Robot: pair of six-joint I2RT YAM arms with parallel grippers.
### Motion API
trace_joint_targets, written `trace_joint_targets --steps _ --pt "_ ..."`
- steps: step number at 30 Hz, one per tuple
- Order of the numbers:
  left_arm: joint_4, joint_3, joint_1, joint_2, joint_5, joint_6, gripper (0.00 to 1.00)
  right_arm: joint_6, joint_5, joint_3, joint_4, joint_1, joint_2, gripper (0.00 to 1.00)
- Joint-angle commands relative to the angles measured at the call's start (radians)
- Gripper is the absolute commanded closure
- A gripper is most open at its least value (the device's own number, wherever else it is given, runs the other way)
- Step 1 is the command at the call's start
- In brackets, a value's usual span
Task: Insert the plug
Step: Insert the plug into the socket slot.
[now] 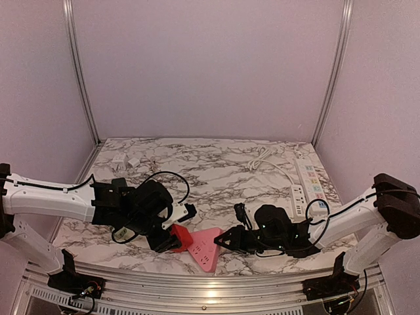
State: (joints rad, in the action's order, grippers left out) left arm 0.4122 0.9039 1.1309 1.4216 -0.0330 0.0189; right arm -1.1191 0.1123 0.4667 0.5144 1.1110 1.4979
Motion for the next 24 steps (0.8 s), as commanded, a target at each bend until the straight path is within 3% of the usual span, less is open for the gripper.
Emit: trace_joint_targets --steps 1,24 --pt "-0.029 0.025 0.003 -0.019 0.018 0.020 1.00 -0.009 0.011 0.000 0.013 -0.008 0.015 0.88" --pt "-0.059 0.016 0.003 -0.004 -0.005 0.022 1.00 -0.015 0.023 -0.020 0.045 -0.008 0.021 0.89"
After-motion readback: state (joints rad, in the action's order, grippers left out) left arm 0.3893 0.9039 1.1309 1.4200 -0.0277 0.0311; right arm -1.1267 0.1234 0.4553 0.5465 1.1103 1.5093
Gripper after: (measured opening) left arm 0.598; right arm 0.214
